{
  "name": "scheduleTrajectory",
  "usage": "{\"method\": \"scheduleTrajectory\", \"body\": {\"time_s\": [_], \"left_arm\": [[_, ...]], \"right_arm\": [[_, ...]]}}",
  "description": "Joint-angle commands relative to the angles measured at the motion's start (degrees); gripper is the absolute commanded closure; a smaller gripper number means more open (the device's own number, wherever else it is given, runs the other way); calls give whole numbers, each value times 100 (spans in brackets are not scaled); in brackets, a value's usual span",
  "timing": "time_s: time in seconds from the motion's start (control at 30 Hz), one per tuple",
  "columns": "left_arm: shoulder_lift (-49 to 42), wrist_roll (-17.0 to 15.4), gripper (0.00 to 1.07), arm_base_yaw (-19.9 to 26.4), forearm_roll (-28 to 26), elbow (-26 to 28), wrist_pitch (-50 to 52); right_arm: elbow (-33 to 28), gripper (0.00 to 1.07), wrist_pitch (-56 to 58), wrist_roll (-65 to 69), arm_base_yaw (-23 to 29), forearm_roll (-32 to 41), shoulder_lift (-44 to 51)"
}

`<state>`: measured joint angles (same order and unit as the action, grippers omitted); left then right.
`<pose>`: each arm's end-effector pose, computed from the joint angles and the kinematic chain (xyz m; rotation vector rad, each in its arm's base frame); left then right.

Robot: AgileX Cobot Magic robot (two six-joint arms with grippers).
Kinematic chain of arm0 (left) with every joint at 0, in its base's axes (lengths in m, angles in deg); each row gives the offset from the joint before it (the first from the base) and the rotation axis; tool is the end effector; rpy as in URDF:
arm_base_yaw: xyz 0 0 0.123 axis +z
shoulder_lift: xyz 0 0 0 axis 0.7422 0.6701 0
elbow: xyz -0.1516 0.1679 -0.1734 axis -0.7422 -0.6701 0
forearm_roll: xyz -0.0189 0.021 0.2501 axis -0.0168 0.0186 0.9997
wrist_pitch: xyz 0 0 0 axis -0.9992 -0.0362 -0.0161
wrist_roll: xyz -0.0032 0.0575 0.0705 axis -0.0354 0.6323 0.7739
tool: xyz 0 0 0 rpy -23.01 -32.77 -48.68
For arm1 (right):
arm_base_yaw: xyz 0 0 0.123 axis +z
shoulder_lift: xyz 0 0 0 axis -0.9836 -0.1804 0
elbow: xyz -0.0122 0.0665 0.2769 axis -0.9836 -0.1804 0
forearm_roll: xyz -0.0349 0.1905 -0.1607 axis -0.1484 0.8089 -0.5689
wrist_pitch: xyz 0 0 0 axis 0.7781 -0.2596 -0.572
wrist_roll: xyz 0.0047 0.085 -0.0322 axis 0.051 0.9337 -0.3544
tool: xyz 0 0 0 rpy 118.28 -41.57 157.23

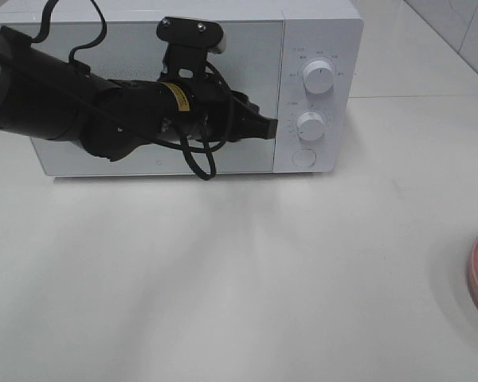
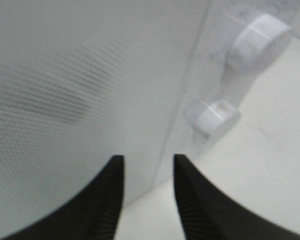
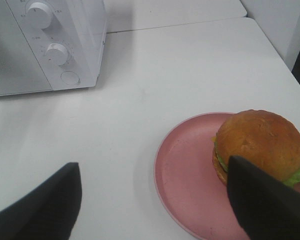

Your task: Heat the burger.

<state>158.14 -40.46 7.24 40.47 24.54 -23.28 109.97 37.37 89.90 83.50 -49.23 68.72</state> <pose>0.3236 -0.2784 0.1744 0.6010 1.9991 -0.5194 -0.0008 -0.0068 0.2823 0.0589 1.9566 0.0233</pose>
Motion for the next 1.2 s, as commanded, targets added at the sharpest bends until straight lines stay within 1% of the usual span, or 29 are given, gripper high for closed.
{"method": "scheduleTrajectory", "body": {"time_s": [0.03,0.07,0.1,0.13,0.17,0.2,0.23,0.27,0.3,0.33,0.4,0.5,0.57,0.6,0.67,0.77,0.83,1.0,1.07,1.1,1.13,1.17,1.2], "left_arm": [[-229,-23,27,-189,-46,34,-561],[-281,-23,13,-241,-46,34,-802],[-395,-23,6,-344,-46,34,-1249],[-395,-23,6,-344,-46,34,-1249],[-539,-23,7,-430,-46,34,-1753],[-625,-23,7,-458,-46,34,-2005],[-625,-23,7,-458,-46,34,-2005],[-756,-23,7,-504,-80,34,-2464],[-831,-23,7,-516,-97,34,-2699],[-831,-23,7,-516,-97,34,-2699],[-1140,-23,7,-516,-115,34,-3627],[-1243,-23,7,-516,-115,34,-3856],[-1473,-23,7,-516,-132,34,-4521],[-1473,-23,7,-516,-132,34,-4521],[-1725,-23,7,-516,-132,34,-5306],[-1776,-23,7,-498,-138,34,-5489],[-1931,-23,7,-498,-143,40,-6131],[-2086,-23,7,-481,-149,40,-6560],[-2172,-23,7,-390,-201,40,-6686],[-2212,-23,7,-298,-223,40,-6749],[-2309,-11,7,-92,-304,40,-6864],[-2309,-11,7,-92,-304,40,-6864],[-2361,23,7,46,-361,40,-6916]], "right_arm": [[-11,31,-46,-57,-40,-6,155],[-11,31,-46,-57,-40,-6,155],[-11,31,-46,-57,-40,-6,155],[-11,31,-46,-57,-40,-6,155],[-11,31,-46,-57,-40,-6,155],[-11,31,-46,-57,-40,-6,155],[-11,31,-46,-57,-40,-6,155],[-11,31,-46,-57,-40,-6,155],[-11,31,-46,-57,-40,-6,155],[-11,31,-46,-57,-40,-6,155],[-11,31,-46,-57,-40,-6,155],[-11,31,-46,-57,-40,-6,155],[-11,31,-46,-57,-40,-6,155],[-11,31,-46,-57,-40,-6,155],[-11,31,-46,-57,-40,-6,155],[-11,31,-46,-57,-40,-6,155],[-11,31,-46,-57,-40,-6,155],[-11,31,-46,-57,-40,-6,155],[-11,31,-46,-57,-40,-6,155],[-11,31,-46,-57,-40,-6,155],[-11,31,-46,-57,-40,-6,155],[-11,31,-46,-57,-40,-6,155],[-11,31,-46,-57,-40,-6,155]]}}
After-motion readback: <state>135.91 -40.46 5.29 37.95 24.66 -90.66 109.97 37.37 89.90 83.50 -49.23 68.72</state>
